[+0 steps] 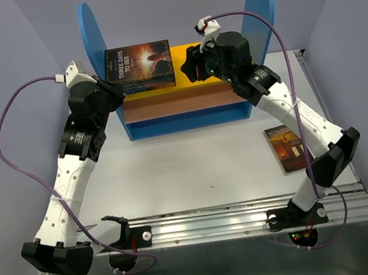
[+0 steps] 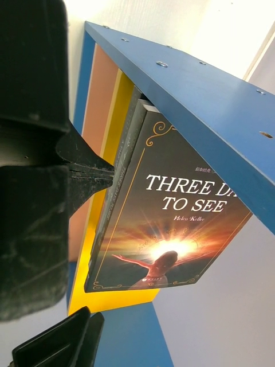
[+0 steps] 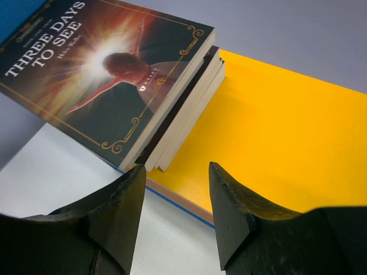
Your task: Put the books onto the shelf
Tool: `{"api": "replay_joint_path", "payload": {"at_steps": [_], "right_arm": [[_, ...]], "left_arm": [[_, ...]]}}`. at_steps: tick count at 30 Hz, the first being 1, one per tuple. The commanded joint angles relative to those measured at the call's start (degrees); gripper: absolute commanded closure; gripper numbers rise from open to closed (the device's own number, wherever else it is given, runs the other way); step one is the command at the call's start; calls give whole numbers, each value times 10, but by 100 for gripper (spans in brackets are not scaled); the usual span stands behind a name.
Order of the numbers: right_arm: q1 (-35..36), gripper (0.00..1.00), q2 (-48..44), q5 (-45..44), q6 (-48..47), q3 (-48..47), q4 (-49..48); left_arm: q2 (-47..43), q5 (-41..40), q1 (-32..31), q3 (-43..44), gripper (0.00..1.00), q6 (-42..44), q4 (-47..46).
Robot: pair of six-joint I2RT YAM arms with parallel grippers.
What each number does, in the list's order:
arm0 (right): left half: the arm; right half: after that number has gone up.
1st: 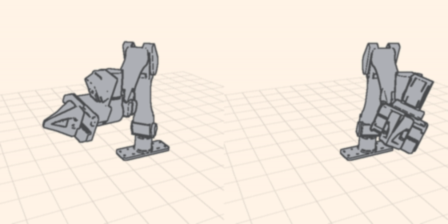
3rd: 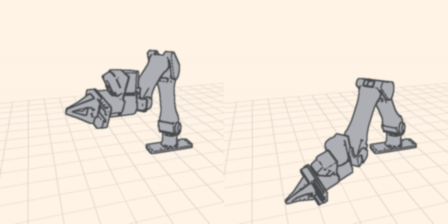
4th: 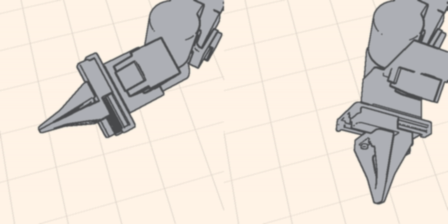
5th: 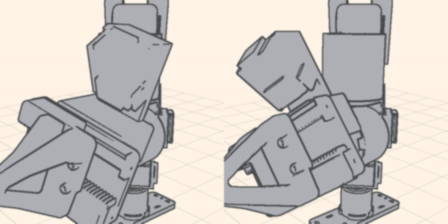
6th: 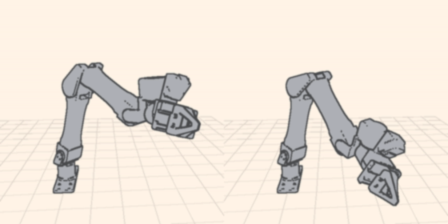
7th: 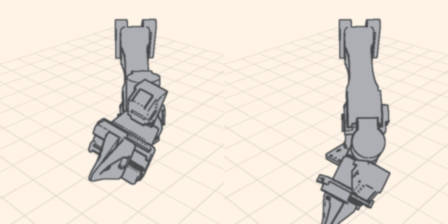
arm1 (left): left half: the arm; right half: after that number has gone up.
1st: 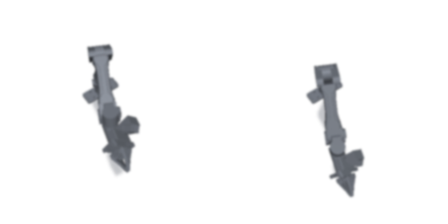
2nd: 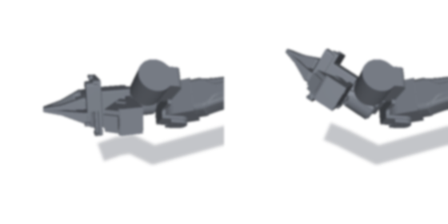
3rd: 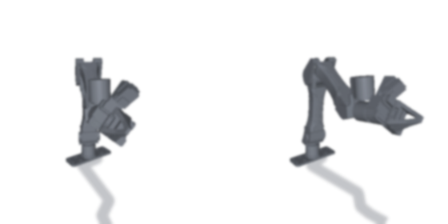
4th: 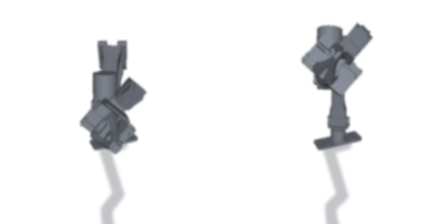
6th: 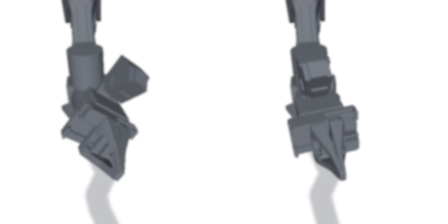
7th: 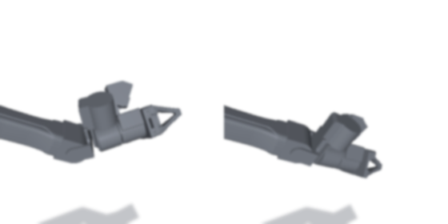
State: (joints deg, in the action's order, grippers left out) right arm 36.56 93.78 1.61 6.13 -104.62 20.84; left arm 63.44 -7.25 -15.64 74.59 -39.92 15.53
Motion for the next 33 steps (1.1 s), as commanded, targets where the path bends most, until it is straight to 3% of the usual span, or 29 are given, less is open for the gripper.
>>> {"api": "replay_joint_path", "payload": {"at_steps": [1,15,33], "right_arm": [[4,46,19,-54,-14,-32,-26],[4,48,125,-45,-40,-153,-26],[10,49,132,45,-40,-150,-26]], "left_arm": [[5,7,3,4,100,6,-29],[14,5,3,6,100,10,-33],[31,-21,15,25,100,10,-28]]}}
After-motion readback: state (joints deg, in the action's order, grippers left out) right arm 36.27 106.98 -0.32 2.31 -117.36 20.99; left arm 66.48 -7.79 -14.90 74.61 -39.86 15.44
